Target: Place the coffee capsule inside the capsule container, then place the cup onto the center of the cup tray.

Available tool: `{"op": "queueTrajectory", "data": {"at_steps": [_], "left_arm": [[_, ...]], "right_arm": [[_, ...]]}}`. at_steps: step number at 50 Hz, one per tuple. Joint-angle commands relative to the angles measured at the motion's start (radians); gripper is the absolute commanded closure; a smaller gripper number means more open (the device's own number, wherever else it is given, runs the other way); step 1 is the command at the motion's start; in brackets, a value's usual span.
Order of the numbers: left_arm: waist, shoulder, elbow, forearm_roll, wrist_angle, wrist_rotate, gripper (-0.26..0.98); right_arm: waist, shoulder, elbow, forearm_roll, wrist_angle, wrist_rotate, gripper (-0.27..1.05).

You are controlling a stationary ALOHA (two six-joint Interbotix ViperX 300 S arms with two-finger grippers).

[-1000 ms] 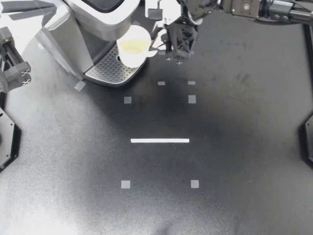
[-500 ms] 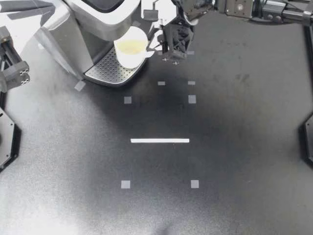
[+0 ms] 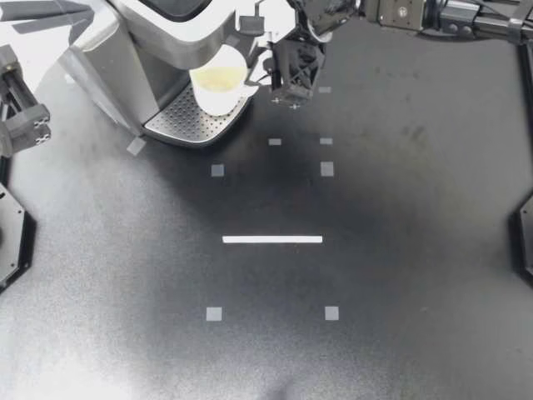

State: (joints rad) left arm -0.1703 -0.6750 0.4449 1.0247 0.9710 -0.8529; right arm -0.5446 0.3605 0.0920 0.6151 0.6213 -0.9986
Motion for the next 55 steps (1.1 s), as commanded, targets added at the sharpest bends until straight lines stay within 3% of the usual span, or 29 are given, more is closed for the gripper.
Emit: {"op": "queueTrajectory", "data": {"at_steps": [1, 31, 38, 48, 55], "left_arm": [[-0.002, -0.005, -0.011, 0.009, -0.002, -0.005, 0.59], [-0.002, -0.021, 0.008, 0.009, -0.005, -0.032, 0.59], [-0.002, -0.023, 0.008, 0.009, -0.006, -0.032, 0.59], [-0.002, -0.023, 0.009, 0.009, -0.008, -0.038, 0.59], [-0.002, -0.023, 0.008, 0.009, -0.008, -0.041, 0.59]], "right_arm": [[0.005, -0.014, -0.031, 0.005, -0.008, 0.000, 0.62], [0.011, 0.011, -0.072, 0.005, 0.000, 0.003, 0.58], [0.011, 0.009, -0.074, 0.005, -0.002, 0.003, 0.47], [0.011, 0.005, -0.072, 0.005, -0.002, 0.011, 0.21], [0.011, -0.003, -0.069, 0.003, 0.002, 0.017, 0.17]]}}
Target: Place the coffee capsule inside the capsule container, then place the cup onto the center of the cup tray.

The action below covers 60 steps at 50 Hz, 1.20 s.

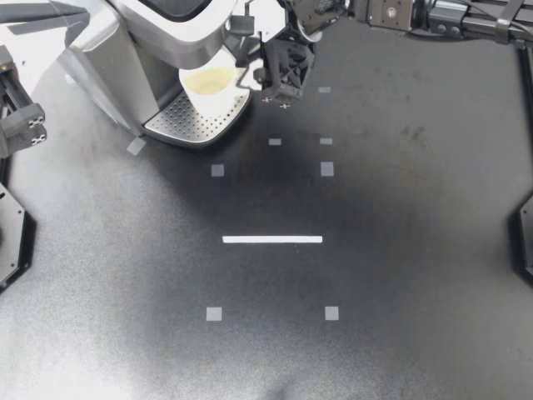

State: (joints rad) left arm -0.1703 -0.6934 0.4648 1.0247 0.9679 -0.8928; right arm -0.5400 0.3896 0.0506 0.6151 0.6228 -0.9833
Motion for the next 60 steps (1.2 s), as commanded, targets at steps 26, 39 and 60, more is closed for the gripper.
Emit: {"op": "queueTrajectory", "data": {"at_steps": [26, 39, 60], "left_arm": [[0.040, -0.005, 0.015, 0.086, -0.008, -0.040, 0.59], [0.195, 0.002, 0.061, 0.072, -0.109, -0.078, 0.59], [0.374, 0.147, -0.040, 0.012, -0.164, -0.035, 0.59]], "right_arm": [[-0.011, -0.204, 0.173, -0.011, -0.055, -0.005, 0.17], [-0.011, -0.356, 0.295, 0.023, -0.098, 0.002, 0.18], [0.037, -0.566, 0.451, 0.242, -0.138, -0.020, 0.33]]}}
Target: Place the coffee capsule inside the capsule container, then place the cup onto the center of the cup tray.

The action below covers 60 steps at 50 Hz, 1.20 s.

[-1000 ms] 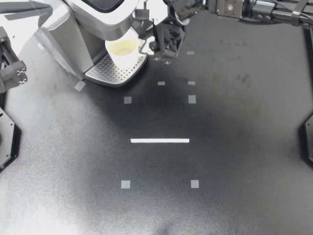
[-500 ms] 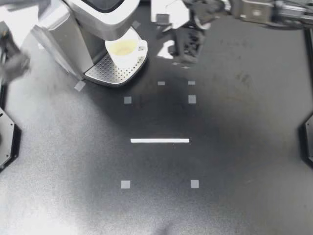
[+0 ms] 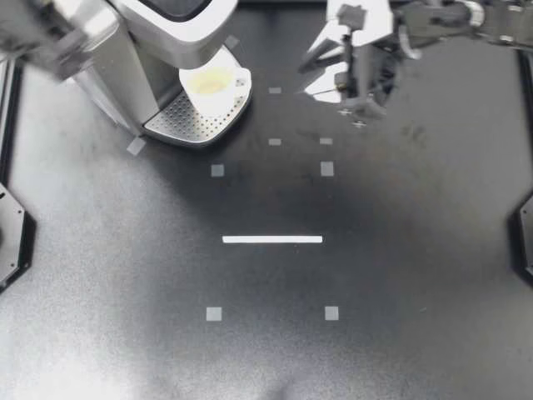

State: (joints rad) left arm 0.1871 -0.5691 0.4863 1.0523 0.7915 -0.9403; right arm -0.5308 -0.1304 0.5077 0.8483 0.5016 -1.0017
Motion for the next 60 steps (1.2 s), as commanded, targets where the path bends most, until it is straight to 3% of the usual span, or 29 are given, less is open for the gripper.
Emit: {"op": "queueTrajectory", "data": {"at_steps": [1, 12, 17, 32, 60], "left_arm": [[0.020, 0.035, -0.074, -0.026, 0.021, 0.023, 0.59], [0.084, 0.141, -0.184, -0.284, 0.072, 0.268, 0.59], [0.110, 0.164, -0.213, -0.339, 0.075, 0.322, 0.59], [0.155, 0.192, -0.225, -0.348, 0.064, 0.333, 0.59], [0.166, 0.242, -0.239, -0.354, 0.101, 0.360, 0.59]], "right_arm": [[0.031, -0.049, -0.005, 0.009, -0.020, 0.000, 0.33], [0.048, -0.057, 0.006, 0.009, -0.023, 0.000, 0.33], [0.051, -0.052, 0.009, 0.009, -0.023, 0.000, 0.33], [0.057, -0.051, 0.026, 0.009, -0.029, -0.002, 0.33], [0.057, -0.032, 0.026, 0.008, -0.041, -0.018, 0.33]]}}
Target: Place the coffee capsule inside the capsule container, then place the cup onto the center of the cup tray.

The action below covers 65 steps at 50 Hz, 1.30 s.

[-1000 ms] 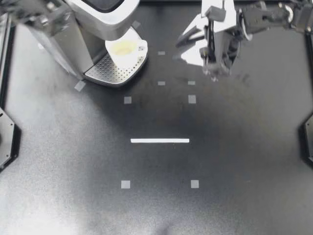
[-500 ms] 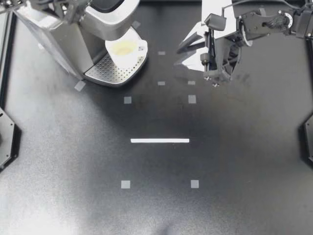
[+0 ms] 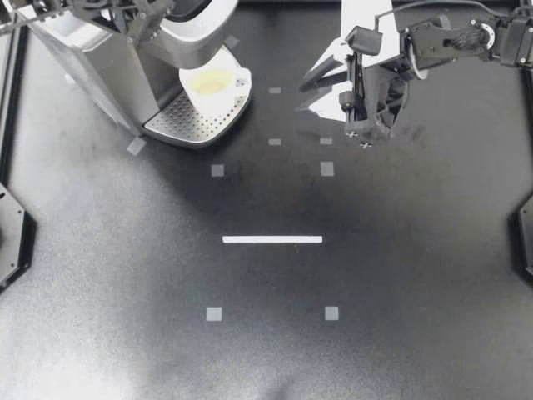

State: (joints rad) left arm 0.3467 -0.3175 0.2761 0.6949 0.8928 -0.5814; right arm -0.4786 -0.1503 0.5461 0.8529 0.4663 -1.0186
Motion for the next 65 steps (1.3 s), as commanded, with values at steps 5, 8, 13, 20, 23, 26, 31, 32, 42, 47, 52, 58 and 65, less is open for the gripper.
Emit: {"op": "queueTrajectory", "data": {"at_steps": [5, 8, 13, 20, 23, 26, 31, 32, 42, 47, 52, 58, 65], "left_arm": [[0.014, -0.005, -0.029, 0.003, 0.000, 0.002, 0.59], [0.015, -0.002, -0.032, 0.003, -0.002, 0.005, 0.59], [0.017, 0.005, -0.035, 0.003, 0.000, 0.014, 0.59], [0.017, 0.023, -0.044, 0.002, 0.014, 0.018, 0.59], [0.017, 0.031, -0.049, 0.002, 0.026, 0.020, 0.59], [0.017, 0.038, -0.051, 0.002, 0.041, 0.021, 0.59], [0.017, 0.049, -0.054, -0.002, 0.061, 0.023, 0.59], [0.017, 0.051, -0.052, -0.003, 0.066, 0.023, 0.59], [0.017, 0.075, -0.058, -0.058, 0.103, 0.072, 0.59], [0.017, 0.083, -0.067, -0.061, 0.107, 0.081, 0.59], [0.017, 0.078, -0.074, -0.060, 0.110, 0.084, 0.59], [0.017, 0.060, -0.084, -0.055, 0.092, 0.091, 0.59], [0.017, 0.037, -0.095, -0.025, 0.066, 0.092, 0.59]], "right_arm": [[0.005, -0.011, -0.012, 0.003, -0.006, -0.002, 0.33], [0.005, -0.011, -0.012, 0.003, -0.006, -0.002, 0.33], [0.005, -0.011, -0.012, 0.003, -0.006, -0.002, 0.33], [0.005, -0.006, -0.011, 0.003, -0.006, -0.002, 0.33], [0.005, -0.003, -0.009, 0.003, -0.006, -0.002, 0.33], [0.005, 0.002, -0.011, 0.005, -0.006, -0.002, 0.33], [0.005, 0.006, -0.011, 0.003, -0.006, -0.003, 0.33], [0.005, 0.008, -0.011, 0.005, -0.006, -0.002, 0.33], [0.005, 0.012, -0.011, 0.003, -0.006, -0.009, 0.33], [0.005, 0.012, -0.011, 0.005, -0.006, -0.009, 0.33], [0.009, 0.012, -0.009, 0.006, -0.006, -0.009, 0.33], [0.018, 0.012, -0.011, 0.006, -0.009, -0.009, 0.33], [0.021, 0.011, -0.011, 0.006, -0.009, -0.008, 0.33]]}}
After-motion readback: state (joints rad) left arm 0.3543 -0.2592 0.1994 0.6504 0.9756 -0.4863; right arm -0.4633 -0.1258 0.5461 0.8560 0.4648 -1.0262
